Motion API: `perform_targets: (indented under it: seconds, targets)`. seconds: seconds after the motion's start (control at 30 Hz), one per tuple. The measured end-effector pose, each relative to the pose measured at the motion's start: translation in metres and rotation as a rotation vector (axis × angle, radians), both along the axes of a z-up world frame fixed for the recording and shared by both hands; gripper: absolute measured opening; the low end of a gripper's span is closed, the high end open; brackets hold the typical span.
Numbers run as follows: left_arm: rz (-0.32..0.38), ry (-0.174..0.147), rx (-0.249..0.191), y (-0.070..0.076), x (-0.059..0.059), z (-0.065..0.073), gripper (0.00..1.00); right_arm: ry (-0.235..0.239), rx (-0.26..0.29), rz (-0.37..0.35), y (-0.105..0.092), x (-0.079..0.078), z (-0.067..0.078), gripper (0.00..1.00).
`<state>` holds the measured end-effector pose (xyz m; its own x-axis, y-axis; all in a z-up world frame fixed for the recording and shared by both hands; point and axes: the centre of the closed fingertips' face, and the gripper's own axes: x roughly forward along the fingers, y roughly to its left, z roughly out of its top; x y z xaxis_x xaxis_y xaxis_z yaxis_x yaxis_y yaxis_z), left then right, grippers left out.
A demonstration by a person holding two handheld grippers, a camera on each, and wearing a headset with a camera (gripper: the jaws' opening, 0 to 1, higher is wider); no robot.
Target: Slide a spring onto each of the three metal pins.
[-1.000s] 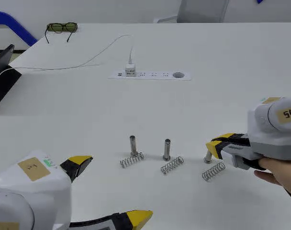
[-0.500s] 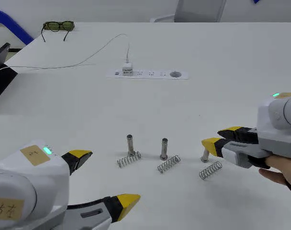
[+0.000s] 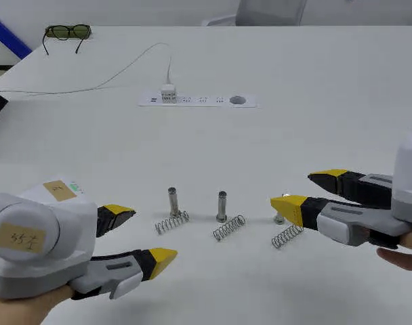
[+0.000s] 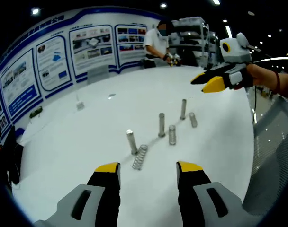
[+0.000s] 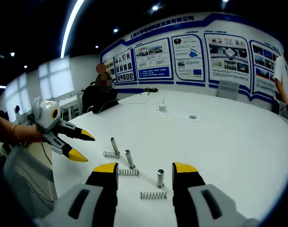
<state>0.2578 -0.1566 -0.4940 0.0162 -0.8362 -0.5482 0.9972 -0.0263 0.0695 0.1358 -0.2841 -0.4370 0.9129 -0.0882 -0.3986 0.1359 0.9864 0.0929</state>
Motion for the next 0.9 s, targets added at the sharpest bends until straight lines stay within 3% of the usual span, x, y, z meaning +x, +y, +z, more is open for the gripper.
perform_targets:
  seconds: [0.17, 0.23, 0.3, 0.33, 0.37, 0.53, 0.6, 0.73, 0.9]
  targets:
    - [-0.017, 0.007, 0.001, -0.007, 0.009, -0.011, 0.46, -0.003, 0.006, 0.032, 0.009, -0.009, -0.002, 0.53]
    - [-0.018, 0.036, 0.018, -0.009, 0.009, -0.018, 0.45, 0.0, 0.006, 0.047, 0.013, -0.013, -0.004, 0.55]
    - [-0.027, 0.033, 0.023, -0.011, 0.011, -0.023, 0.44, 0.005, 0.011, 0.06, 0.017, -0.017, -0.007, 0.55]
    - [-0.03, 0.042, 0.022, -0.012, 0.012, -0.025, 0.43, 0.004, 0.014, 0.065, 0.018, -0.018, -0.007, 0.55]
    - [-0.029, 0.102, 0.011, -0.015, 0.009, -0.027, 0.43, 0.002, 0.019, 0.073, 0.021, -0.02, -0.008, 0.55]
    - [-0.025, 0.123, 0.025, -0.018, 0.018, -0.036, 0.37, -0.005, 0.046, 0.085, 0.027, -0.024, -0.012, 0.55]
    - [-0.033, 0.101, 0.031, -0.018, 0.02, -0.039, 0.36, -0.007, 0.055, 0.084, 0.029, -0.026, -0.013, 0.55]
    - [-0.04, 0.11, 0.015, -0.019, 0.022, -0.038, 0.31, -0.012, 0.073, 0.074, 0.031, -0.03, -0.015, 0.55]
    - [-0.07, 0.087, 0.007, -0.022, 0.022, -0.038, 0.27, -0.01, 0.081, 0.071, 0.035, -0.034, -0.017, 0.56]
